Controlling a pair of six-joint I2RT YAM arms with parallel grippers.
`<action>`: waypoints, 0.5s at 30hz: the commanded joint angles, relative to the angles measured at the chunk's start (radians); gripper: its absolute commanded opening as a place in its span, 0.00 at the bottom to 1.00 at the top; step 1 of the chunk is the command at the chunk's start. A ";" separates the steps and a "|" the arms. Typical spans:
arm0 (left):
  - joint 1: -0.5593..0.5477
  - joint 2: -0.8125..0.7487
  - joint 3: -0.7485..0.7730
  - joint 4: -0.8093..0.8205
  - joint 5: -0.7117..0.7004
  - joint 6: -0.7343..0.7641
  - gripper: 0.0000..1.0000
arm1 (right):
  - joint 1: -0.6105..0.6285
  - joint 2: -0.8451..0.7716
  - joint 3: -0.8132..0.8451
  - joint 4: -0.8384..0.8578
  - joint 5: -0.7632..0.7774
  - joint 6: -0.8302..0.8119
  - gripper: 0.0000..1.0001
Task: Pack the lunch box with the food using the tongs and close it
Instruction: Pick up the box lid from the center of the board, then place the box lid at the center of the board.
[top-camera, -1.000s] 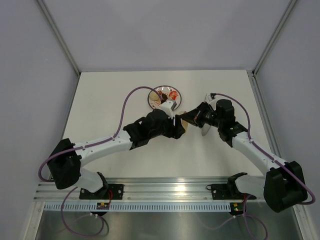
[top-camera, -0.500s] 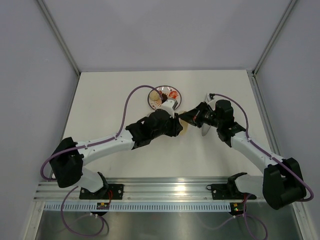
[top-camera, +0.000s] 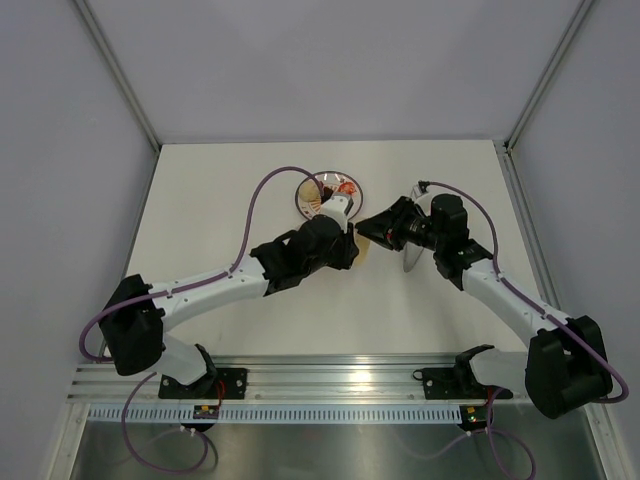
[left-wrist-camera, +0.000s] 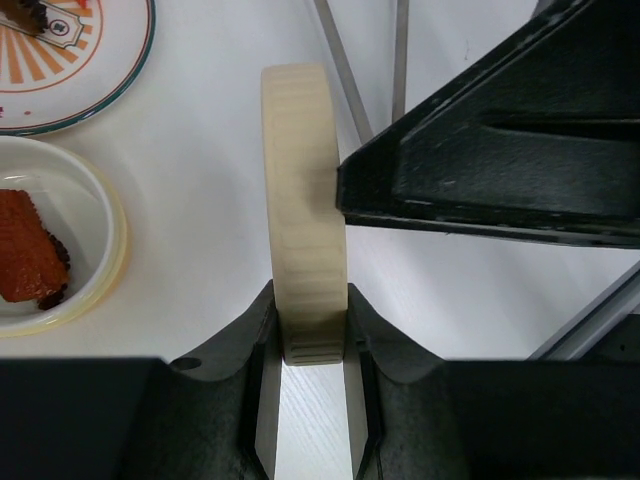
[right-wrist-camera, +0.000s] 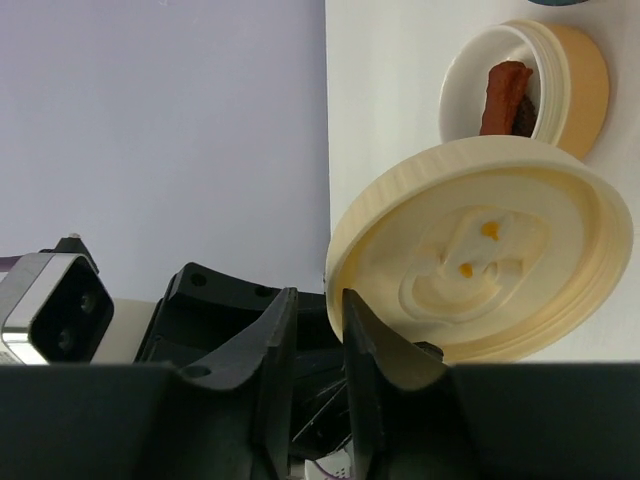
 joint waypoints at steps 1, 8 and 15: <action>0.002 -0.029 0.035 0.016 -0.066 0.021 0.00 | 0.006 -0.014 0.062 -0.034 0.012 -0.040 0.34; 0.002 -0.030 0.023 0.004 -0.086 0.028 0.00 | 0.007 -0.030 0.066 -0.065 0.034 -0.058 0.54; 0.002 -0.038 0.037 -0.053 -0.120 0.087 0.00 | -0.022 -0.155 0.147 -0.497 0.297 -0.224 0.79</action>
